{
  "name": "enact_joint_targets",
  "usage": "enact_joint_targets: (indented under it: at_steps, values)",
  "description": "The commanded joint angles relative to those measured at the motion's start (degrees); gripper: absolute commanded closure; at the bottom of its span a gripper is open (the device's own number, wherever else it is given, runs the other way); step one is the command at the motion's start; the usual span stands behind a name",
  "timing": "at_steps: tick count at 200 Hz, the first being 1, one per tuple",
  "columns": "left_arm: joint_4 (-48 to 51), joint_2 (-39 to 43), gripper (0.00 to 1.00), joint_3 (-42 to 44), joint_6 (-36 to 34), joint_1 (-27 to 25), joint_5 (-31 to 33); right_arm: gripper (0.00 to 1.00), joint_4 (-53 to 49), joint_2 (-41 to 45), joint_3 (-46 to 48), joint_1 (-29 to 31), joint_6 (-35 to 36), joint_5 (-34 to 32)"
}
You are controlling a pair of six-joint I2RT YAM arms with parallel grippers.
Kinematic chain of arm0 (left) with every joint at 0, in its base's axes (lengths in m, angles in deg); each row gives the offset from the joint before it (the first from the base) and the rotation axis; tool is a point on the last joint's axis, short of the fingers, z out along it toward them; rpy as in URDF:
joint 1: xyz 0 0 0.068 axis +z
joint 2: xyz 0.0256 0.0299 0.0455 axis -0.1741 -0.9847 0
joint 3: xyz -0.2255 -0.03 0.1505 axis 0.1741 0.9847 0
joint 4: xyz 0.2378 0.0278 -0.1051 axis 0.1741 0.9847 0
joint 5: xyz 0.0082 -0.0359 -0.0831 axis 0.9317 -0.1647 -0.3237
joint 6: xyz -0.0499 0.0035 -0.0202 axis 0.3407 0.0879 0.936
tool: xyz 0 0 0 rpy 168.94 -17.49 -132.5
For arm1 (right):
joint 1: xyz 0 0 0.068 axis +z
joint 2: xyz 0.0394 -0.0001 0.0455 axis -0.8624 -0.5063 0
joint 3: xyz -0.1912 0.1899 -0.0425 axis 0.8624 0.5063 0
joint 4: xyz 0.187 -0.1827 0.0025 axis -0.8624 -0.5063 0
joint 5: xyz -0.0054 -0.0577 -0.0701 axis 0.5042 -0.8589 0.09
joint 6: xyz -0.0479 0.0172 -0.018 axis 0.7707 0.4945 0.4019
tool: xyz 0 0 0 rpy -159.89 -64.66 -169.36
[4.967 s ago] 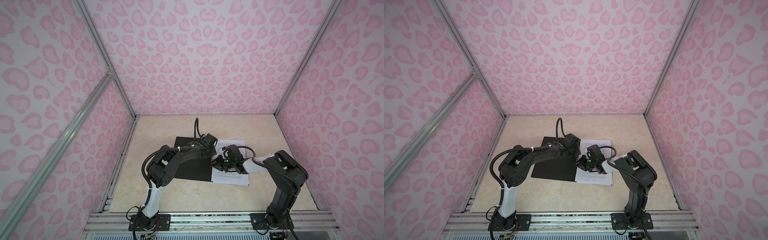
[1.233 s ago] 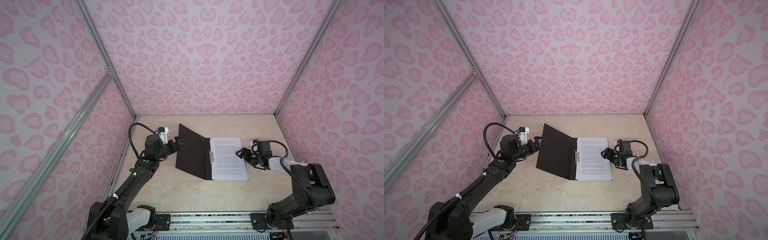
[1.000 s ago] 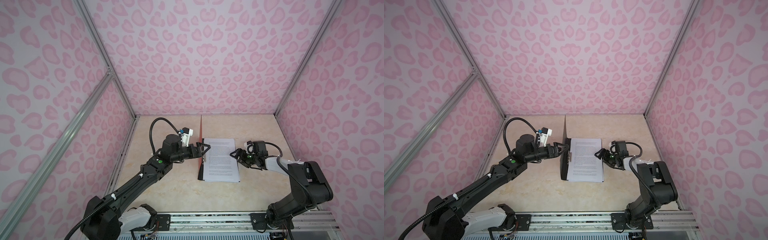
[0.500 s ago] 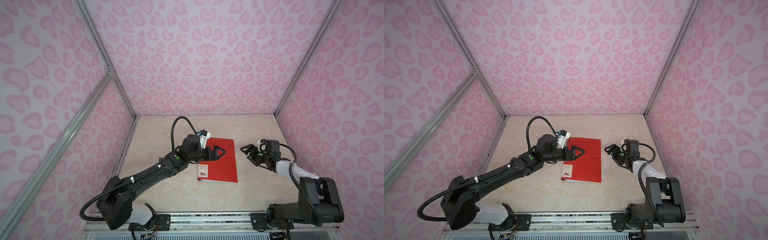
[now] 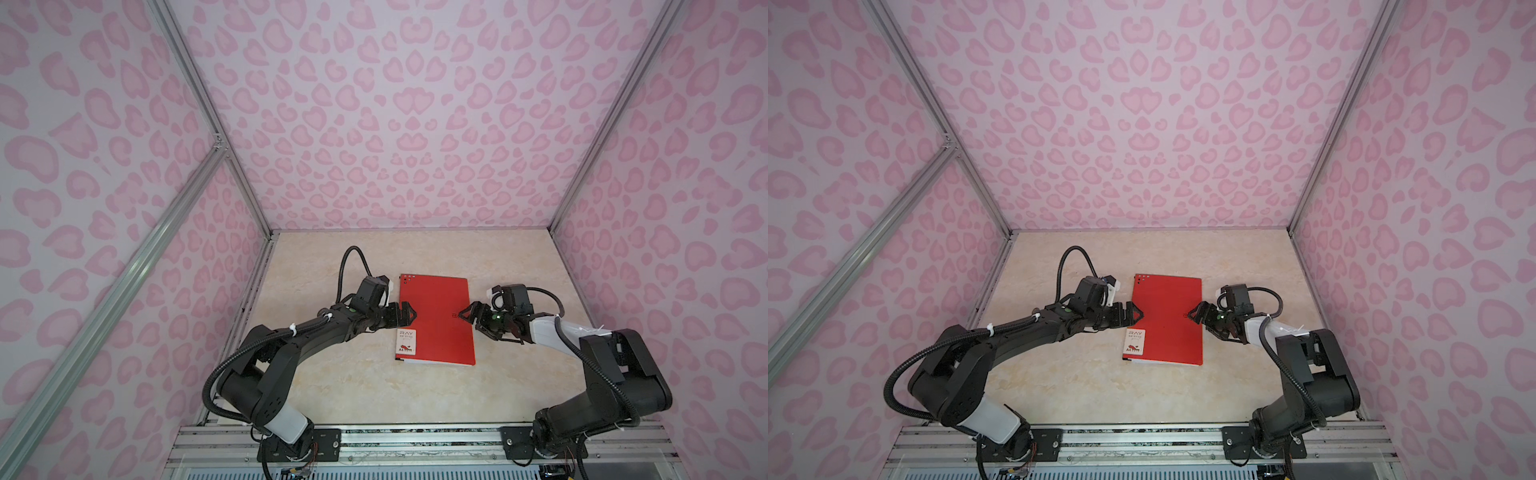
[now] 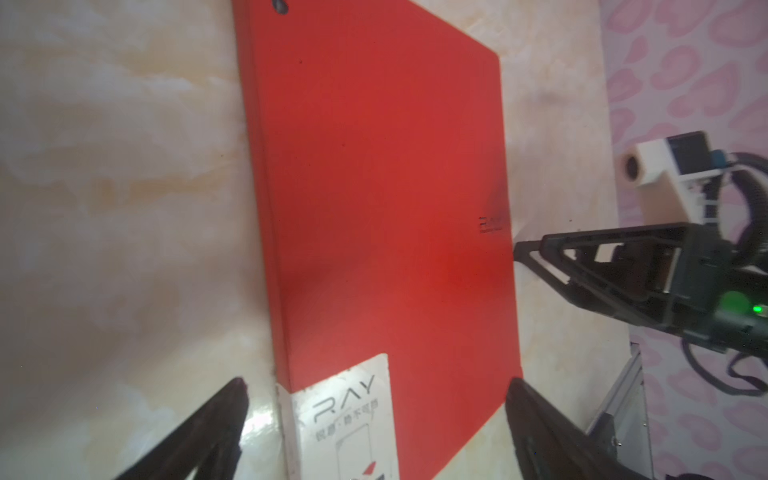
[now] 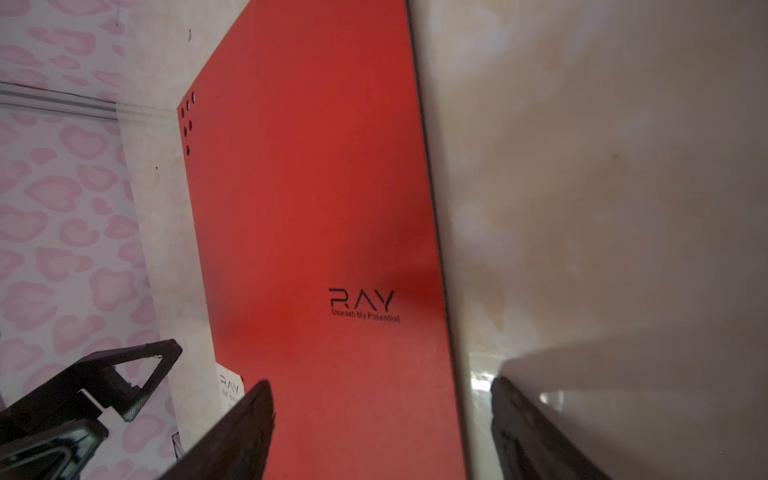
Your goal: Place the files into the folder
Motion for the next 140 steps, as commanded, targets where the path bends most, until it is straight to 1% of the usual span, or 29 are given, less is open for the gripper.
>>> enact_joint_targets:
  at_steps: [1, 43, 78, 93, 108, 121, 133, 136, 138, 140]
  values:
    - [-1.8, -2.59, 0.02, 1.17, -0.89, 0.02, 0.2, 0.18, 1.15, -1.91, 0.5, 2.4, 0.2, -3.36]
    - [-3.89, -2.83, 0.0, 4.78, 0.13, -0.24, 0.02, 0.18, 4.4, -4.43, -0.36, 8.12, -2.47, -3.66]
    - [-4.77, 1.24, 0.01, 9.63, 1.54, -0.43, 0.37, 0.19, 7.43, -4.87, -0.28, 12.11, -5.82, -4.25]
    - [-3.83, 4.37, 0.01, 11.09, 1.94, -0.43, 1.74, 0.18, 7.53, -4.18, -0.23, 12.57, -6.16, -4.78]
    - [-2.18, 8.33, 0.01, 11.55, 2.02, -0.13, 3.64, 0.17, 5.04, -2.91, -1.32, 12.19, -4.8, -5.97]
    - [0.03, 11.67, 0.0, 10.82, 2.31, 0.79, 5.89, 0.15, 0.66, -1.35, -3.37, 11.47, -2.73, -7.77]
    - [3.29, 14.14, 0.0, 9.22, 2.87, 1.94, 9.88, 0.13, -4.46, 0.43, -5.94, 10.51, -0.67, -10.21]
    - [4.17, 14.81, 0.0, 8.68, 2.98, 2.2, 11.0, 0.09, -5.63, 0.99, -6.53, 10.23, -0.22, -11.02]
    - [4.78, 15.32, 0.0, 8.38, 3.05, 2.34, 11.95, 0.04, -6.57, 1.42, -6.84, 10.03, 0.01, -11.57]
    - [5.24, 15.71, 0.0, 8.13, 2.96, 2.48, 12.68, 0.03, -7.35, 1.9, -7.16, 9.89, 0.28, -12.06]
